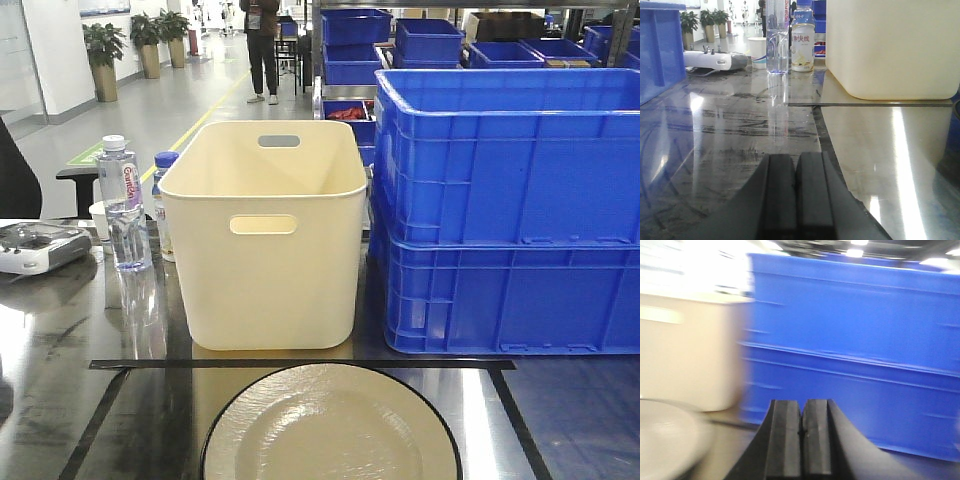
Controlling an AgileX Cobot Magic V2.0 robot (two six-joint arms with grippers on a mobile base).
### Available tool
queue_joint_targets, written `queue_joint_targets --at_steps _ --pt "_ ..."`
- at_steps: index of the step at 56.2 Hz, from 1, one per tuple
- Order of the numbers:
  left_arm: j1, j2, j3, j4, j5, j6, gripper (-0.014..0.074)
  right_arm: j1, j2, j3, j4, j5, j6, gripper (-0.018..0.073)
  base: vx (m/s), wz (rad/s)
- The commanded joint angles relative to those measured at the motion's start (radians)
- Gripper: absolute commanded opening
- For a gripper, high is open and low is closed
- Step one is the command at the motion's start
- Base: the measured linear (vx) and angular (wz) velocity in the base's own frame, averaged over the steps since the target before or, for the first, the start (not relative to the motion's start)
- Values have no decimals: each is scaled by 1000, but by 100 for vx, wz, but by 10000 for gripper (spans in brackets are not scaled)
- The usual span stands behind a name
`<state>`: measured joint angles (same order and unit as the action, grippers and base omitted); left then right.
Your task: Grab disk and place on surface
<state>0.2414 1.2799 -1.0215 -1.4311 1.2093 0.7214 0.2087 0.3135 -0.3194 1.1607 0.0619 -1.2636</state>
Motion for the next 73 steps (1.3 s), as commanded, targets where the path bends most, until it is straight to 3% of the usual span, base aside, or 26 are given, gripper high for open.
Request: queue_joint_targets --at_steps 1,2,3,4,8,13,18,22,27,40,48,55,73 --pt "5 -5 -43 -147 7 -5 -8 -3 8 -33 -458 127 570 -9 0 0" --pt "5 -5 -43 -147 7 -5 -8 -3 8 -33 -533 137 718 -9 0 0" --pt "5 -5 -43 -147 7 -5 -8 -3 8 -33 -681 148 817 -9 0 0" --pt "5 -5 -43 -147 7 -5 -8 -3 8 -33 -717 155 961 -9 0 0" --pt "5 -5 -43 -147 7 -5 -8 -3 8 -32 -1067 175 1364 -9 0 0" --pt "5 -5 -43 -147 7 -5 -8 -3 8 -32 -1386 173 1695 -9 0 0" --pt "5 -5 -43 -147 7 -5 -8 -3 8 -29 -1588 134 1855 -9 0 0" --pt "5 -5 -43 -147 7 -5 -8 -3 8 -12 -1658 67 1867 -9 0 0" --pt "5 -5 -43 -147 7 -5 -8 -3 8 43 -1659 -62 1825 -9 0 0" --pt "5 -5 -43 -147 7 -5 -8 -3 -36 213 -1409 -202 1641 -9 0 0" --pt "5 -5 -43 -147 7 -5 -8 -4 -114 313 -1318 -207 1494 -9 0 0" --pt "5 -5 -43 -147 7 -5 -8 -16 -204 345 -1308 -124 1465 -9 0 0" --pt "5 -5 -43 -147 7 -5 -8 -236 -337 345 -1309 -43 1419 -9 0 0"
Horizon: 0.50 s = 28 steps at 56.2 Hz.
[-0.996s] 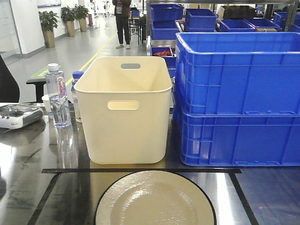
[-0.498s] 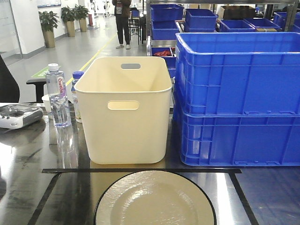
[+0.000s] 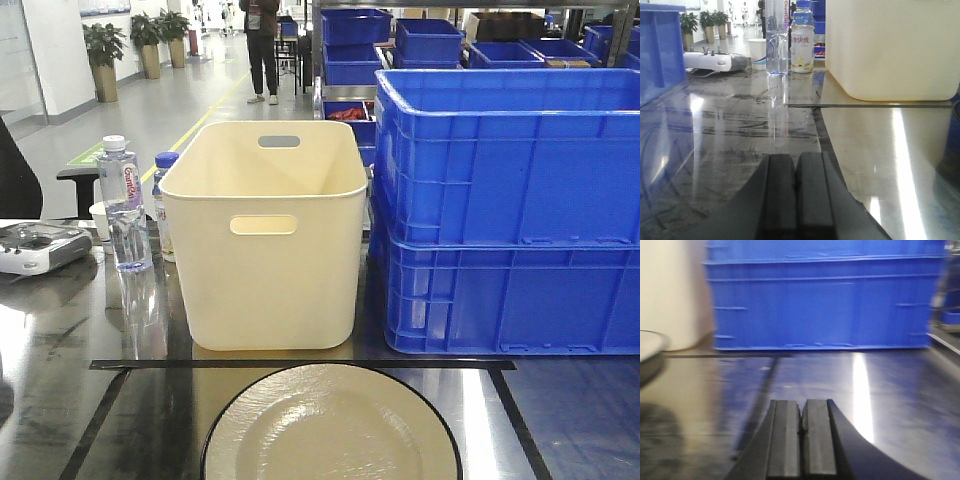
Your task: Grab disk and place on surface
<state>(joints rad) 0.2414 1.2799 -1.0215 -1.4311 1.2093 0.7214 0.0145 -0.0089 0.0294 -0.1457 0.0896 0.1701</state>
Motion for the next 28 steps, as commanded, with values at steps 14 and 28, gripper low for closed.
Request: queue_joint_targets --at_steps 14,28 --pt "5 -5 -43 -147 7 -5 -8 -55 -15 -3 -1 -69 -15 -9 0 0" --pt "5 -5 -43 -147 7 -5 -8 -55 -15 -3 -1 -70 -15 -9 0 0"
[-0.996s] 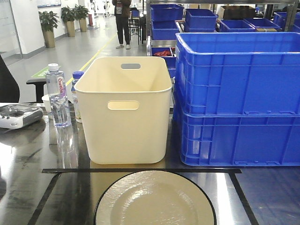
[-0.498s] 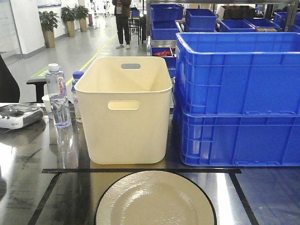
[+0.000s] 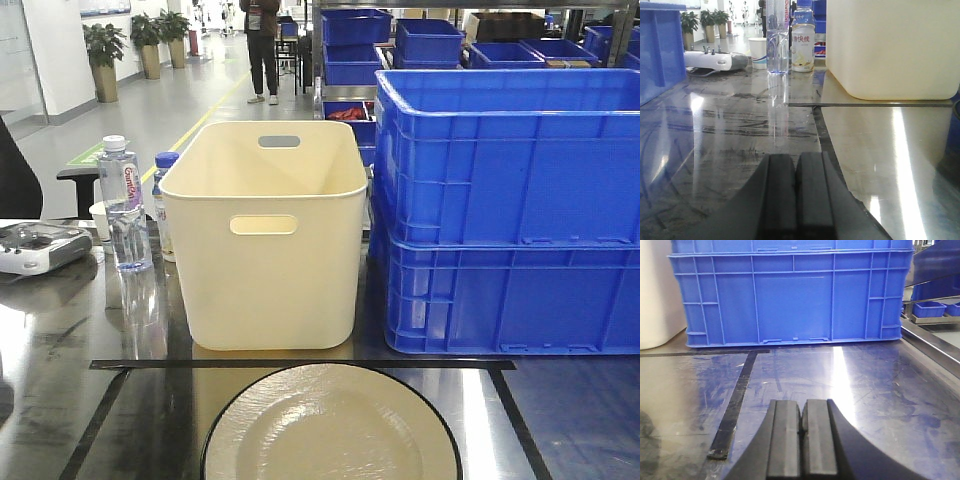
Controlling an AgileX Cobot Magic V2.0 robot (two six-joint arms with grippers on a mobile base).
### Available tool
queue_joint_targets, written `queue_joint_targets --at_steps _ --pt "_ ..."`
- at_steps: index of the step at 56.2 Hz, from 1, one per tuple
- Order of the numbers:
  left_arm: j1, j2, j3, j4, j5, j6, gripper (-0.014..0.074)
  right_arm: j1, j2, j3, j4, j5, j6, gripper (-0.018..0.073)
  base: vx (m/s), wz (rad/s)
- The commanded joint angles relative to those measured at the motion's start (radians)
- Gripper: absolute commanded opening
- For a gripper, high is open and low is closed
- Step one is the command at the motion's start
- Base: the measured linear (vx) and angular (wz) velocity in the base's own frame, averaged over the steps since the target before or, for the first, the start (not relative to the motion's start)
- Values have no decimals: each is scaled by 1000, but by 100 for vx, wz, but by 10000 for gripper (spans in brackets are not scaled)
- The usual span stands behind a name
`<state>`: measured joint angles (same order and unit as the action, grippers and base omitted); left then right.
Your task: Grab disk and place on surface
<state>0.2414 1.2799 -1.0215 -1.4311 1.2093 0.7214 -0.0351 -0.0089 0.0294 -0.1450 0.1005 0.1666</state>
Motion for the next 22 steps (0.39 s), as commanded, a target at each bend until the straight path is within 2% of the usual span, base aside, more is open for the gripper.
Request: queue_joint_targets --at_steps 1,22 --pt "5 -5 -43 -147 7 -5 -8 -6 -15 -3 -2 -81 -12 -9 0 0" --pt "5 -5 -43 -147 7 -5 -8 -6 -15 -3 -2 -82 -12 -9 0 0"
